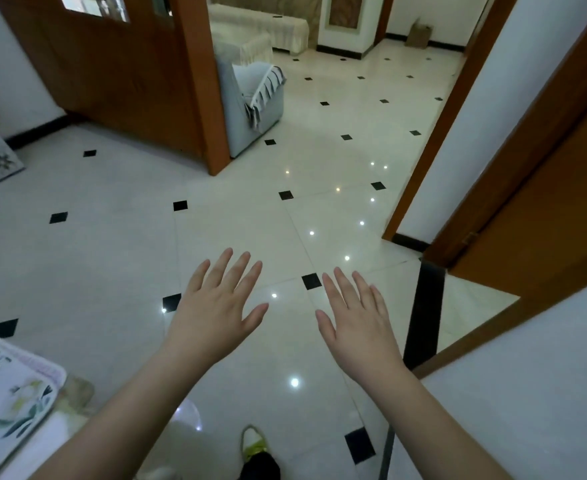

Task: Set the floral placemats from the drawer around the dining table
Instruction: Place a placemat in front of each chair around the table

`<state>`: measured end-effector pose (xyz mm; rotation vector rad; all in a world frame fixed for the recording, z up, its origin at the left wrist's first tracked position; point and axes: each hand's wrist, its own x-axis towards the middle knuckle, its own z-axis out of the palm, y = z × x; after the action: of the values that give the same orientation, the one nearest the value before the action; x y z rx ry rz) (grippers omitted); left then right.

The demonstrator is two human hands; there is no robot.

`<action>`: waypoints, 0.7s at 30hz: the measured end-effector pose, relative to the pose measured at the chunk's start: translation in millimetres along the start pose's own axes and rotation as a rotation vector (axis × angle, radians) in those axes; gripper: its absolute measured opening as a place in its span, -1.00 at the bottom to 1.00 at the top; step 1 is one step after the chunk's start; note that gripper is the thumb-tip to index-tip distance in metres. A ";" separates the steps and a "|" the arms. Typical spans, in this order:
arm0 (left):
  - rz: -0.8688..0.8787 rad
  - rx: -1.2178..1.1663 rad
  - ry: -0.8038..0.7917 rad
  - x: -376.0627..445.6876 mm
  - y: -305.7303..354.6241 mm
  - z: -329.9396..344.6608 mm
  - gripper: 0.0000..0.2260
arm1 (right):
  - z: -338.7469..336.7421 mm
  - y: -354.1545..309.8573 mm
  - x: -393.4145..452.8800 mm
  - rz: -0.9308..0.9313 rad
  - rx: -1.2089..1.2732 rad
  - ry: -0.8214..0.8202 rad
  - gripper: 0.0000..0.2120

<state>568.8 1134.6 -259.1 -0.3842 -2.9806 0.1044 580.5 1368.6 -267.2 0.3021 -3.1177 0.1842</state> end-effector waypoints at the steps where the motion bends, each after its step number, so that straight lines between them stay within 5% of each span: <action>1: -0.009 0.003 -0.004 8.0 -10.6 2.8 -0.38 | 0.9 -6.4 14.9 -0.010 -0.010 0.000 -0.41; 21: -0.456 -0.030 -0.095 73.4 -179.2 39.2 -0.41 | 27.1 -132.8 250.8 -0.384 0.056 -0.056 -0.38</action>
<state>448.5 978.5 -273.4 0.3100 -3.0766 0.0299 360.0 1188.1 -274.8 0.9072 -3.0324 0.2615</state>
